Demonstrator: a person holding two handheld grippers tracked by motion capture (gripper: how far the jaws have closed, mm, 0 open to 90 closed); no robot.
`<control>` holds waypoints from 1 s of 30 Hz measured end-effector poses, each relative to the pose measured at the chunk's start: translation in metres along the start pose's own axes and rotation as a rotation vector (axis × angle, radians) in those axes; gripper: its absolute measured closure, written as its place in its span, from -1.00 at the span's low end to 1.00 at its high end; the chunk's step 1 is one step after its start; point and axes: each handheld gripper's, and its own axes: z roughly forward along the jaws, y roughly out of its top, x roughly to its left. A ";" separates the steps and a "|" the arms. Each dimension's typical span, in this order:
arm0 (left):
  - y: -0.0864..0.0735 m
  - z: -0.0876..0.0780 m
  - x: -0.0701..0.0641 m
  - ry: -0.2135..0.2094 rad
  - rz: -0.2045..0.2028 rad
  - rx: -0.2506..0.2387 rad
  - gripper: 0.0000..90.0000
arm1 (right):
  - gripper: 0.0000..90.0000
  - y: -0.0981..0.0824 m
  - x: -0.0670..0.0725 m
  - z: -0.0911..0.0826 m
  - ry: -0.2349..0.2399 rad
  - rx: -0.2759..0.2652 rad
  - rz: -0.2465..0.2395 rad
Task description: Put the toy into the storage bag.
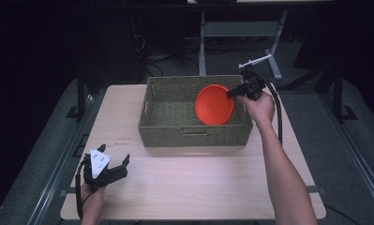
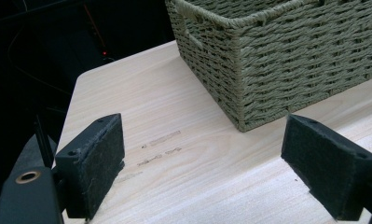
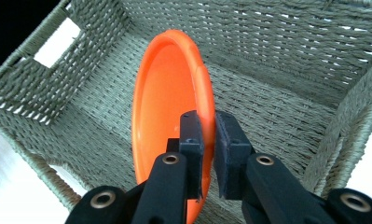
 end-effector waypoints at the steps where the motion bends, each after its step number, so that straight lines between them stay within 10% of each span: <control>1: 0.000 0.000 0.000 0.000 0.001 0.001 -0.72 | 0.82 0.000 0.000 0.001 -0.004 0.002 -0.003; 30: 0.001 -0.002 0.000 0.002 0.000 -0.006 -0.72 | 0.82 -0.006 0.004 0.034 -0.009 0.080 0.013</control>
